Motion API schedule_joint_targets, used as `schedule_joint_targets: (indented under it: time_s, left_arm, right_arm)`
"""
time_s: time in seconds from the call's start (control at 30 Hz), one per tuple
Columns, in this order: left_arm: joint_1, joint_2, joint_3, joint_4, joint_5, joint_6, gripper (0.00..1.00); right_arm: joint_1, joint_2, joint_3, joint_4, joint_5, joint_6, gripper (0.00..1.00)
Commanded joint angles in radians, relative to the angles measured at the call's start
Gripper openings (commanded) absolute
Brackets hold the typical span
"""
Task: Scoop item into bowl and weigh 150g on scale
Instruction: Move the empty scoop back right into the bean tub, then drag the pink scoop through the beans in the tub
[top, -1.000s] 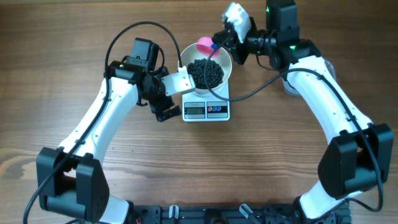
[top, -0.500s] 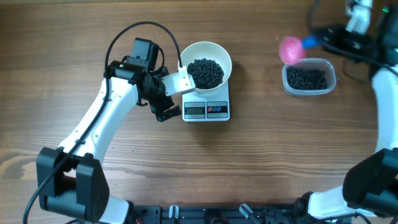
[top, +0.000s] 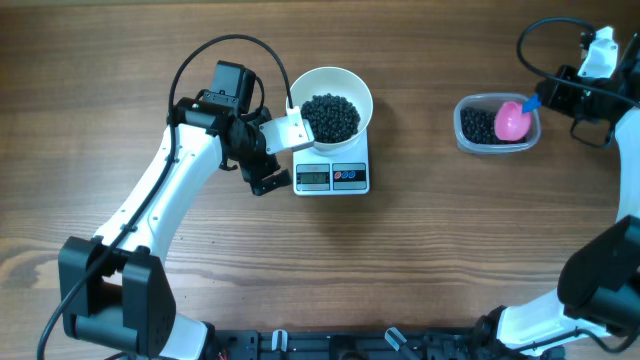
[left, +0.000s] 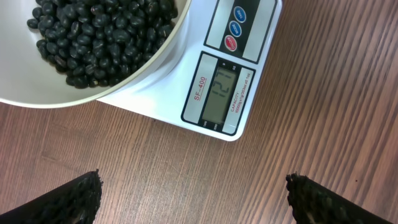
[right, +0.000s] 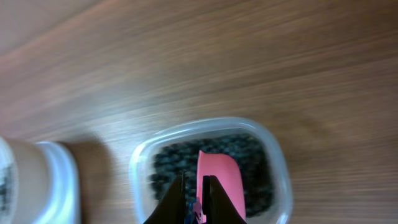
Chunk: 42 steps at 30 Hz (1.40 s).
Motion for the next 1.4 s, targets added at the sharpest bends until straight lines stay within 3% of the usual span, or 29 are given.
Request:
schedule_joint_targets:
  time_s: [0.0, 0.4, 1.37]
  left_arm:
    - [0.002, 0.004, 0.005, -0.001, 0.023, 0.016, 1.0]
    - [0.002, 0.004, 0.005, -0.001, 0.023, 0.016, 1.0]
    - [0.002, 0.004, 0.005, -0.001, 0.023, 0.016, 1.0]
  right_arm:
    - [0.003, 0.025, -0.004, 0.049, 0.064, -0.083, 0.04]
    - [0.006, 0.025, -0.004, -0.142, 0.016, -0.077, 0.04]
    - [0.006, 0.025, -0.004, -0.172, 0.016, -0.005, 0.12]
